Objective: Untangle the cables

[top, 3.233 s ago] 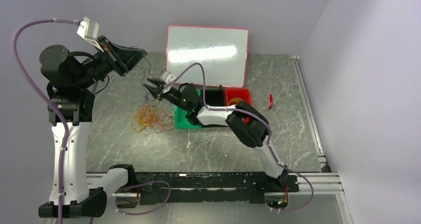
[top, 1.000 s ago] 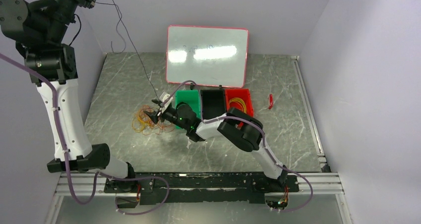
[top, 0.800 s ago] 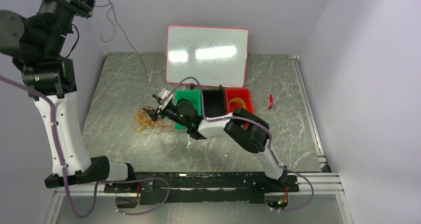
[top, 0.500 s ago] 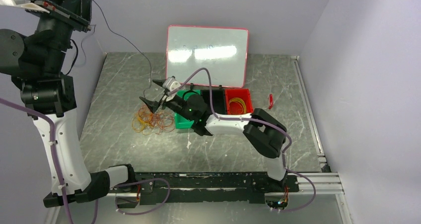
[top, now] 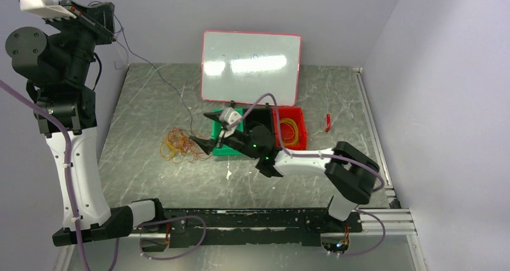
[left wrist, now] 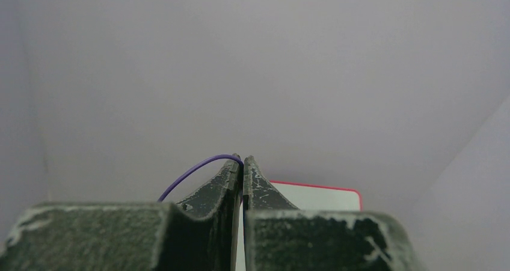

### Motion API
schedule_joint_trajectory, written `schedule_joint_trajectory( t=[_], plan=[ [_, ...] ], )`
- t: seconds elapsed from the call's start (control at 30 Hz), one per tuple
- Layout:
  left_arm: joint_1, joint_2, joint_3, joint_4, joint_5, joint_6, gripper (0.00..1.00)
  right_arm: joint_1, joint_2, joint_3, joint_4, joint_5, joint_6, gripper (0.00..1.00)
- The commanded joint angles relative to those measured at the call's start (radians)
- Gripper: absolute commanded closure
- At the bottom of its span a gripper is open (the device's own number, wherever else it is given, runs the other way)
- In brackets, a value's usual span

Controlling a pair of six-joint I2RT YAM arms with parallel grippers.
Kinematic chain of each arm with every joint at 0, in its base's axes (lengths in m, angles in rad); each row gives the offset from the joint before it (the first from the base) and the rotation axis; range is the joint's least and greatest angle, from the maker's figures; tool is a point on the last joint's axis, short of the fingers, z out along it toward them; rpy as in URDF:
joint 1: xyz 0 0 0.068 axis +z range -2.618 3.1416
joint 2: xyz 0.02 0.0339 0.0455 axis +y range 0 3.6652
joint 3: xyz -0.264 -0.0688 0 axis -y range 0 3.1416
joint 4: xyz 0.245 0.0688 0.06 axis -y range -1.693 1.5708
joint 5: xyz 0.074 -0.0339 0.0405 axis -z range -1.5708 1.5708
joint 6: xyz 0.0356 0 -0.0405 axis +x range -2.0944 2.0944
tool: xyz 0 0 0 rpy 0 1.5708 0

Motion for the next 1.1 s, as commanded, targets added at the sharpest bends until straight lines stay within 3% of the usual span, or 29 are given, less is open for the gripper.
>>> schedule_joint_trajectory(
  t=[0.0, 0.33, 0.7, 0.93, 1.07],
  plan=[
    [0.01, 0.005, -0.004, -0.052, -0.113, 0.067, 0.93, -0.002, -0.156, -0.105, 0.078, 0.027, 0.04, 0.09],
    [0.011, 0.006, -0.076, -0.088, -0.268, 0.113, 0.93, -0.002, -0.53, -0.327, -0.017, 0.178, 0.001, 0.06],
    [0.025, 0.03, -0.063, -0.154, -0.43, 0.134, 0.93, -0.005, -0.942, -0.475, -0.302, 0.415, -0.096, 0.05],
    [0.046, 0.04, -0.082, -0.147, -0.401, 0.135, 0.93, -0.004, -1.181, -0.475, -0.532, 0.501, -0.144, 0.0],
    [0.051, 0.036, -0.108, -0.1, -0.272, 0.15, 0.93, -0.004, -1.235, -0.467, -0.631, 0.5, -0.146, 0.0]
  ],
)
